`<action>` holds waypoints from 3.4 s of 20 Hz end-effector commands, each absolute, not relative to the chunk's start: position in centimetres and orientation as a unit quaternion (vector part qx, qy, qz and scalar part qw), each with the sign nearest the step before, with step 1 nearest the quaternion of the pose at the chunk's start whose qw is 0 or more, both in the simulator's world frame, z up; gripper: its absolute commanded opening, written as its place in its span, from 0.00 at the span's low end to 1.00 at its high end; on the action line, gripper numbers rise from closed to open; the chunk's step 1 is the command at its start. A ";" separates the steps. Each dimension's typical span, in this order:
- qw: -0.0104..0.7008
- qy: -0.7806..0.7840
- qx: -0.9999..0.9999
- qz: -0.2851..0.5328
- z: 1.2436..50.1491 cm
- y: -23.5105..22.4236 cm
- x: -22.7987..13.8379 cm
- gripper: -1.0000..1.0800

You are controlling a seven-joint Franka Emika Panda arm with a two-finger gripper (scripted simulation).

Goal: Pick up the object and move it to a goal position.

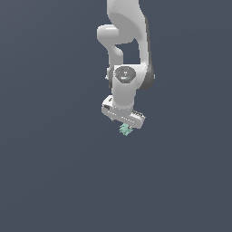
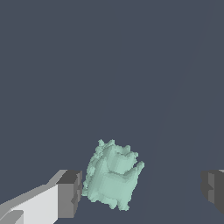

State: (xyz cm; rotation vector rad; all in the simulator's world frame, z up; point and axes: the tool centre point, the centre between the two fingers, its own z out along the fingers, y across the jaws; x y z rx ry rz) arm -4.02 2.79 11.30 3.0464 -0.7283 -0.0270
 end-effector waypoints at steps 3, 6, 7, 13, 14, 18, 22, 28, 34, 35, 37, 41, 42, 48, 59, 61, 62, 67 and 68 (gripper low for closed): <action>0.003 -0.285 0.959 -0.006 10.7 3.8 -4.6 0.96; 0.002 -0.317 0.949 -0.004 10.3 4.4 -5.0 0.96; 0.002 -0.326 0.945 -0.004 10.2 4.6 -5.1 0.96; 0.001 -0.370 0.929 -0.001 9.7 5.4 -5.7 0.96; 0.001 -0.376 0.927 -0.001 9.6 5.5 -5.7 0.96; 0.000 -0.392 0.920 0.000 9.4 5.8 -5.9 0.96; 0.000 -0.398 0.917 0.000 9.3 5.9 -6.0 0.96; 0.000 -0.397 0.918 0.000 8.8 5.9 -6.0 0.96; 0.000 -0.398 0.917 0.000 6.2 5.9 -6.1 0.96; 0.000 -0.398 0.917 0.000 5.7 5.9 -6.2 0.96; 0.000 -0.398 0.917 0.000 5.0 5.9 -6.1 0.96; 0.000 -0.399 0.917 0.000 4.3 5.9 -6.1 0.96; 0.000 -0.399 0.917 0.000 4.3 5.9 -6.1 0.96; 0.000 -0.399 0.917 0.000 4.3 5.9 -6.1 0.00; -0.001 -0.398 0.917 0.001 5.5 6.5 -6.0 0.00; -0.001 -0.398 0.917 0.001 6.4 7.0 -5.9 0.00; -0.001 -0.398 0.917 0.001 6.9 7.2 -5.9 0.00; 0.000 -0.399 0.917 0.001 10.3 9.0 -5.7 0.00; 0.000 -0.399 0.917 0.001 11.1 9.4 -5.7 0.00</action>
